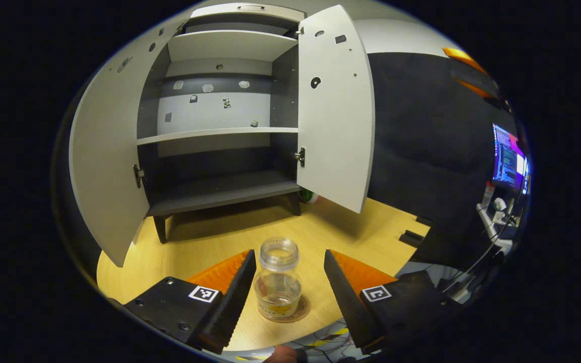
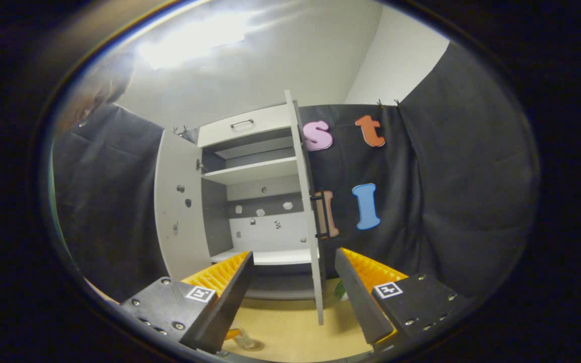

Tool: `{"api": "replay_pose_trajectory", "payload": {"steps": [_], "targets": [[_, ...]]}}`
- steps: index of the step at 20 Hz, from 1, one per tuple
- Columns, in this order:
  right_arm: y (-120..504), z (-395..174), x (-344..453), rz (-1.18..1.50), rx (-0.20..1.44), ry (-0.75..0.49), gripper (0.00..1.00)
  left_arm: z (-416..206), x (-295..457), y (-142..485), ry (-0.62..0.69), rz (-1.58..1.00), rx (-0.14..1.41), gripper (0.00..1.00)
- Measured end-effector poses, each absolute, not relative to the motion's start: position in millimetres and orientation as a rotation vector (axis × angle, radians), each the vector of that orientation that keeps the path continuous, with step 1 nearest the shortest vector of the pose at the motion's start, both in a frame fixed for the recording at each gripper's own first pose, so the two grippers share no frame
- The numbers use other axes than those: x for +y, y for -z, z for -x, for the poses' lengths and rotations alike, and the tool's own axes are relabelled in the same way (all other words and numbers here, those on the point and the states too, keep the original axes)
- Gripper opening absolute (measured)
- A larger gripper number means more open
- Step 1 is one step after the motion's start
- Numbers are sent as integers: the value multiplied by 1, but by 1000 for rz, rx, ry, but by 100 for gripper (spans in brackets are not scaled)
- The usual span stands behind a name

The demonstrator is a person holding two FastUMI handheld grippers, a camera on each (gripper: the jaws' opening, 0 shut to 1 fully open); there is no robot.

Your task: Grasp the bottle in the cabinet with the left hand and place it on the coaster, then close the right door with the right hand and the left door with the left hand.

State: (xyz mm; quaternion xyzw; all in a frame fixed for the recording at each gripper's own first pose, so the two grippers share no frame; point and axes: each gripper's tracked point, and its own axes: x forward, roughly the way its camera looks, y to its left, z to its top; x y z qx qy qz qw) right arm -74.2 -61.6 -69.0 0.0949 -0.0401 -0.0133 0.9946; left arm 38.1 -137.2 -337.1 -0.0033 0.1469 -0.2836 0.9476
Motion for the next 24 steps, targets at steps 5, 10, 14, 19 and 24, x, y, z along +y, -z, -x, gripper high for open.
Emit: {"api": "replay_pose_trajectory", "payload": {"steps": [5,10,14,19,24], "targets": [[59,70,-107,-154,-99,97,98,-46,-121,262,574,-3,243,90],[56,49,-154,-114,-65,153,98,-54,-108,188,592,-20,156,89],[59,18,-198,-95,-21,219,98,-65,-96,150,558,87,174,90],[56,-48,-225,-72,-13,229,98,-83,-68,107,501,72,89,95],[64,-113,-220,-12,40,242,98,-81,-34,81,434,41,17,97]]}}
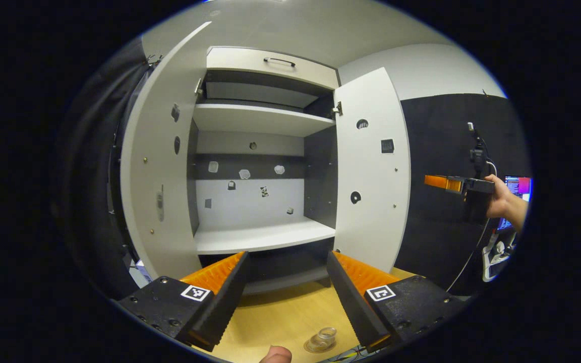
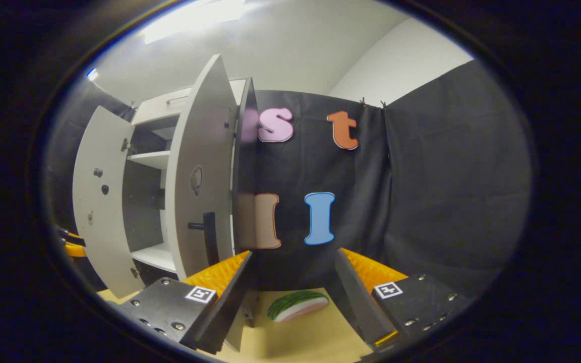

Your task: Grasp the bottle in the cabinet with the left hand and place it on the coaster, then close the right door with the right hand and the left door with the left hand.

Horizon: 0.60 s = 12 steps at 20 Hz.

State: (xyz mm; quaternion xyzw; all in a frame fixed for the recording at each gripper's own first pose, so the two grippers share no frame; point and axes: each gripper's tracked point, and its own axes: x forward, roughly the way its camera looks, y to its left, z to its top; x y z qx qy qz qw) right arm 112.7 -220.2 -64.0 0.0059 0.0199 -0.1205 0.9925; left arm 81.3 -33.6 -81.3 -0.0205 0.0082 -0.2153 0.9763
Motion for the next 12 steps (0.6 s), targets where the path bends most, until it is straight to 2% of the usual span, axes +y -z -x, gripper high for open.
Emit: {"api": "replay_pose_trajectory", "payload": {"steps": [2,3,6,8,9,10,12], "targets": [[75,-128,-219,-19,100,287,98,-76,-20,79,420,45,12,94],[79,-134,-218,-24,124,292,98,-73,-13,78,418,43,9,96],[84,-147,-188,-1,129,211,99,-69,11,85,392,30,15,96],[80,-148,-172,54,109,208,98,-65,25,89,371,36,31,97],[80,-150,-169,46,119,212,87,-62,31,92,366,43,42,96],[81,-149,-166,7,139,218,84,-58,35,94,363,50,50,94],[86,-149,-158,-40,161,221,84,-55,46,97,352,54,64,97]]}}
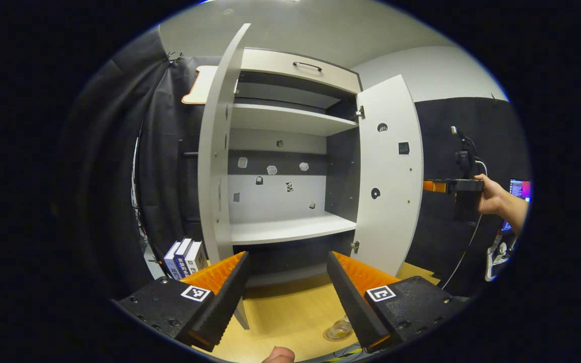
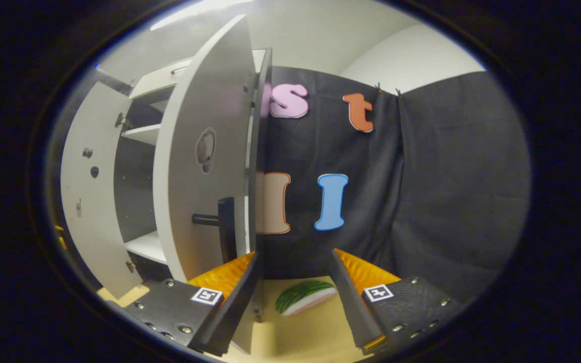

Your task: Grasp the bottle in the cabinet with the left hand and place it on the coaster, then close the right door with the right hand and the left door with the left hand.

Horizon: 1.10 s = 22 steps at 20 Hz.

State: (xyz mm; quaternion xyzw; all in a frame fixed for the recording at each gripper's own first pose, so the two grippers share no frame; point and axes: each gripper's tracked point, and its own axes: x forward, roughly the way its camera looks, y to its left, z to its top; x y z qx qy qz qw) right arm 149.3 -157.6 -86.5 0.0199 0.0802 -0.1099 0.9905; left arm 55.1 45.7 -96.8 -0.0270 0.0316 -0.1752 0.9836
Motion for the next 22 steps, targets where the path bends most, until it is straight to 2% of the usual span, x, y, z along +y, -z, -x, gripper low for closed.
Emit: {"api": "replay_pose_trajectory", "payload": {"steps": [1,3,4,6,7,8,10,11,17,18,19,21,22], "targets": [[85,-150,-159,-34,158,227,87,-54,51,98,344,53,70,96],[80,-150,-161,19,122,227,87,-53,61,96,328,53,63,97],[80,-149,-155,20,112,214,83,-53,63,96,324,56,60,97],[80,-148,-146,-14,114,173,87,-52,66,97,319,66,55,97],[78,-147,-141,-25,116,154,84,-53,66,97,319,67,57,97],[81,-149,-127,-25,119,140,87,-55,67,99,318,66,63,97],[82,-155,-104,-6,113,134,84,-56,69,97,318,63,64,97],[81,-156,-99,-7,111,136,87,-58,73,94,308,61,58,97],[84,-160,-84,-17,105,179,87,-64,123,87,193,79,44,96],[85,-161,-81,-19,111,181,87,-63,134,91,171,83,51,93],[85,-161,-80,-11,109,179,83,-62,144,93,151,84,59,93],[84,-162,-75,-13,116,180,87,-62,162,93,121,78,66,96],[86,-162,-74,-21,117,178,84,-63,169,94,111,70,68,93]]}}
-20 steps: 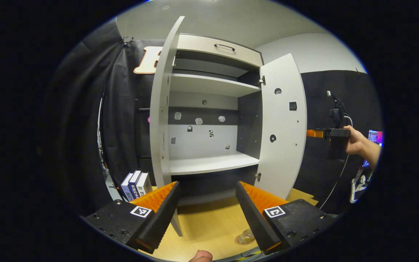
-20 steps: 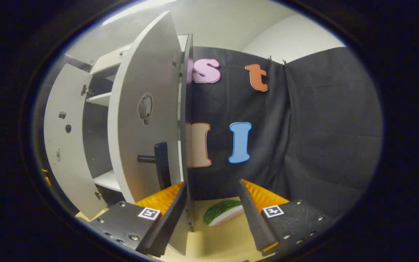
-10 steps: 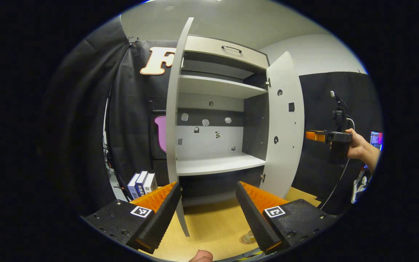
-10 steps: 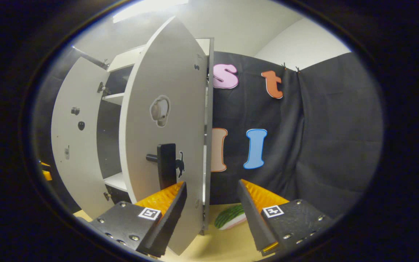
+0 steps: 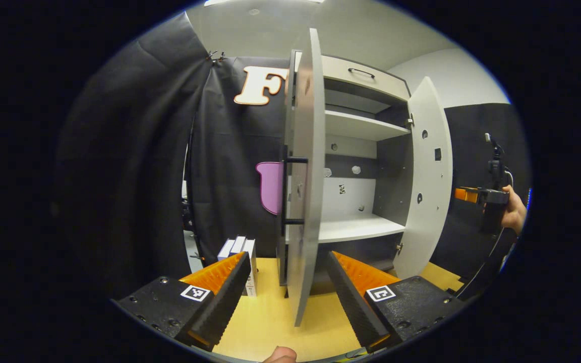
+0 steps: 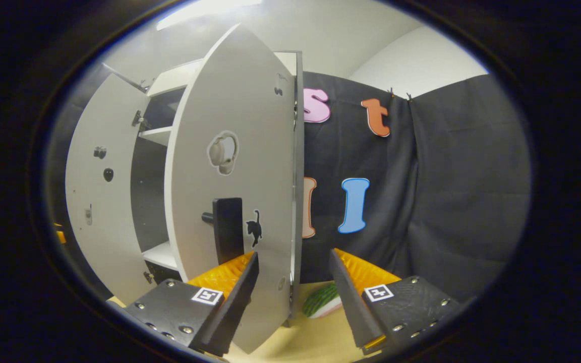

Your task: Grasp the bottle in the cabinet with the left hand and place it on the coaster, then close the right door with the right hand and the left door with the left hand.

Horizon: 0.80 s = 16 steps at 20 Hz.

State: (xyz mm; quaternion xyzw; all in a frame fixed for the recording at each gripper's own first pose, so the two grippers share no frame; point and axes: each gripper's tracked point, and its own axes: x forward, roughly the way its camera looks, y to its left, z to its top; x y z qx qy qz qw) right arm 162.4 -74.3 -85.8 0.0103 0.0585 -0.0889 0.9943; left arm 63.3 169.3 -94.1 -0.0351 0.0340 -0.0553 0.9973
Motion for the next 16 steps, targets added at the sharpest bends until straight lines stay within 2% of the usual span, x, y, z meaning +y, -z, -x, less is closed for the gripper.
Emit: {"api": "replay_pose_trajectory", "payload": {"steps": [3,5,6,8,10,11,13,15,16], "targets": [[86,-166,-70,-26,117,166,87,-65,188,93,85,62,65,97],[86,-169,-63,-24,117,156,87,-68,199,97,67,69,69,94],[86,-172,-60,-26,117,150,84,-72,204,97,55,75,69,97],[87,-180,-48,-36,117,128,87,-79,215,97,35,91,71,94],[90,-189,-33,-51,122,95,87,-91,226,94,11,109,67,97],[91,-194,-23,-58,122,68,87,-97,230,95,0,120,74,93],[94,-204,-4,-60,122,29,86,-110,240,93,-29,133,80,96],[95,-216,2,-58,120,29,94,-124,245,87,-28,158,73,96],[98,-219,5,-58,124,34,91,-131,244,84,-23,165,67,93]]}}
